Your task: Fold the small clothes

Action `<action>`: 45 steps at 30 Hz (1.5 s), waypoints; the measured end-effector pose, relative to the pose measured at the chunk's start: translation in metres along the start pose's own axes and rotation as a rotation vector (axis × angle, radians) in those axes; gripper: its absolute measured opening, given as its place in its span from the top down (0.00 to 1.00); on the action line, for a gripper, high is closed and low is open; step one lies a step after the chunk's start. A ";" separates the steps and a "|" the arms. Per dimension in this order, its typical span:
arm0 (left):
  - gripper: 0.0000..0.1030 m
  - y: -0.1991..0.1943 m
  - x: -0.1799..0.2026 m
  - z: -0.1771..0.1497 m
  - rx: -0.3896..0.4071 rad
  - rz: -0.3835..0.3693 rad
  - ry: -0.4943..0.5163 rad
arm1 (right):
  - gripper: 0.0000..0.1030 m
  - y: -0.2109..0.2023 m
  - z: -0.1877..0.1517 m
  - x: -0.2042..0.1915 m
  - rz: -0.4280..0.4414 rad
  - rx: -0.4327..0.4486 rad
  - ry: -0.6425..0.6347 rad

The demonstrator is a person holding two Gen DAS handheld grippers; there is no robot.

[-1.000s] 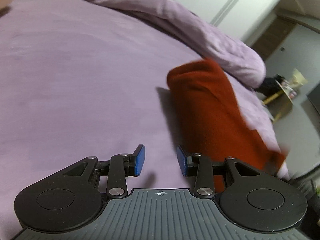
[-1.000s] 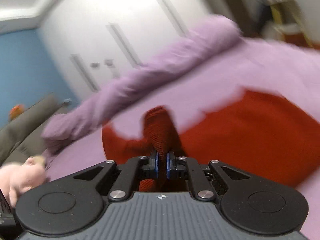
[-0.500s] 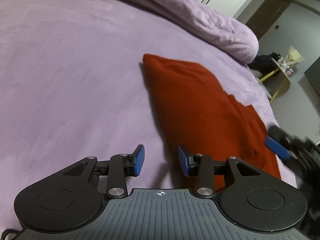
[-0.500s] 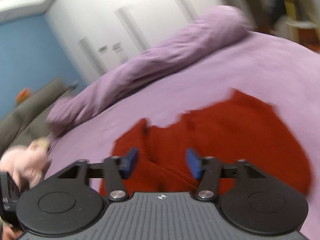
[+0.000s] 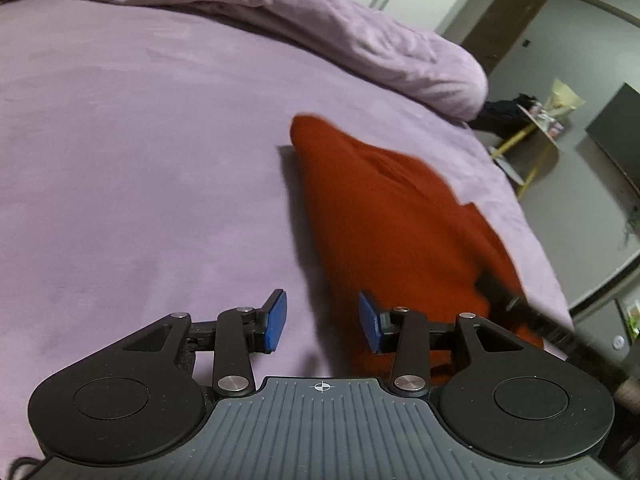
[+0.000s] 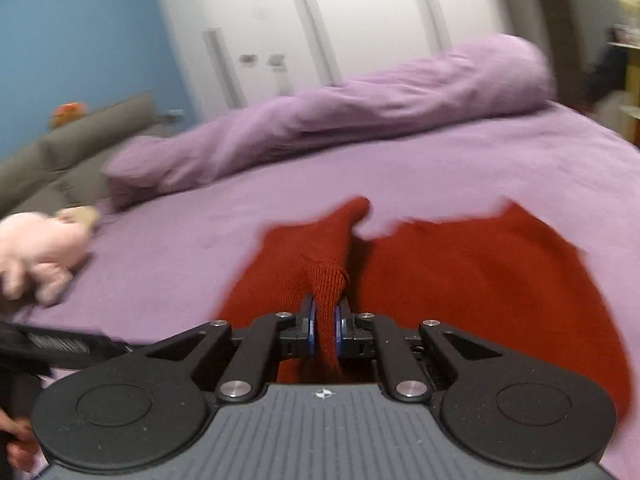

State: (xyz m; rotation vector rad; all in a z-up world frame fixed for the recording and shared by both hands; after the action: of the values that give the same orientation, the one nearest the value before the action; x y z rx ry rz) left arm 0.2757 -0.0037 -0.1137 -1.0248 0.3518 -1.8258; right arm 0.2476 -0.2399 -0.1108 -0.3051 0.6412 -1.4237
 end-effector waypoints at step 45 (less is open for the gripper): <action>0.56 0.025 0.057 -0.038 -0.147 0.158 0.255 | 0.81 0.024 0.041 0.059 -0.092 -0.017 -0.035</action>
State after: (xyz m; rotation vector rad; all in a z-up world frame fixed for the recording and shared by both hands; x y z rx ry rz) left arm 0.2519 -0.0717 -0.1246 -0.8369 0.7109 -1.8095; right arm 0.2917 -0.3006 -0.1054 -0.3760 0.6177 -1.4986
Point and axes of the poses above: each gripper's, at about its wrist camera, not at the fingertips, and y roughly the way its jaws point, x to its right, z to its top, the point moved 5 cm from there along y, roughly the way its jaws point, and after that the axes turned 5 degrees about -z, right-handed, at the moved point
